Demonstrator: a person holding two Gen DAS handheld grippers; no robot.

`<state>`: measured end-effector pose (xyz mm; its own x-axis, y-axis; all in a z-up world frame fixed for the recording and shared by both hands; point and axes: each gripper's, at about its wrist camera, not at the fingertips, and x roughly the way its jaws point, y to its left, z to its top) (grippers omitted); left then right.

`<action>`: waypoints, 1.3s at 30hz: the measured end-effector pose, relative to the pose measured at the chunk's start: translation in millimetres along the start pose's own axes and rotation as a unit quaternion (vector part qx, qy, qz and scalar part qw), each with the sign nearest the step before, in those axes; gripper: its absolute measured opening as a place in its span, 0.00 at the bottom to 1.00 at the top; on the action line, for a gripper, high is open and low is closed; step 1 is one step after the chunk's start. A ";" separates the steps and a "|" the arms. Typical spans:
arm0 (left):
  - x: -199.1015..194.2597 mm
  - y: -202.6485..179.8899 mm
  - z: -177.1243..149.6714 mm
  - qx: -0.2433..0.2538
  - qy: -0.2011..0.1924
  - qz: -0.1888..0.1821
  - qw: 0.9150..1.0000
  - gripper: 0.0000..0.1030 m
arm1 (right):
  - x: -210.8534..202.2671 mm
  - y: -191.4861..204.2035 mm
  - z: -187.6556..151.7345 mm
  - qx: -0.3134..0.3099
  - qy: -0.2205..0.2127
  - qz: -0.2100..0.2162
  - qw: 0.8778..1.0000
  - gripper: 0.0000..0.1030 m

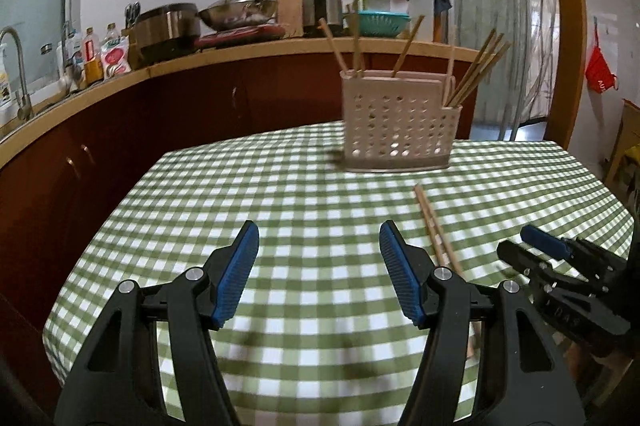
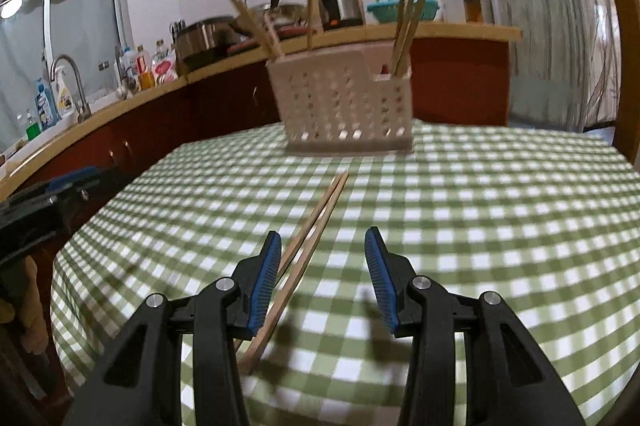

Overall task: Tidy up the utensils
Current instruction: 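Move both open grippers back toward the last chopsticks on the cloth, then close the right gripper on one of the last chopsticks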

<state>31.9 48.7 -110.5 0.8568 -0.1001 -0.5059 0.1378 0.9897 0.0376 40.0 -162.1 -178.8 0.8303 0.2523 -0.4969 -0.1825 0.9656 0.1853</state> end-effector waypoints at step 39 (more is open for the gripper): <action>15.3 -22.4 -18.4 -0.015 0.044 -0.035 0.998 0.59 | 14.1 -0.9 -21.5 -0.034 0.077 -0.009 0.996 0.10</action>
<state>32.8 26.9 -134.9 0.7980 -0.1617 -0.5805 0.1802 0.9833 -0.0262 40.5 -158.1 -204.2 0.7443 0.2367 -0.6245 -0.2078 0.9708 0.1202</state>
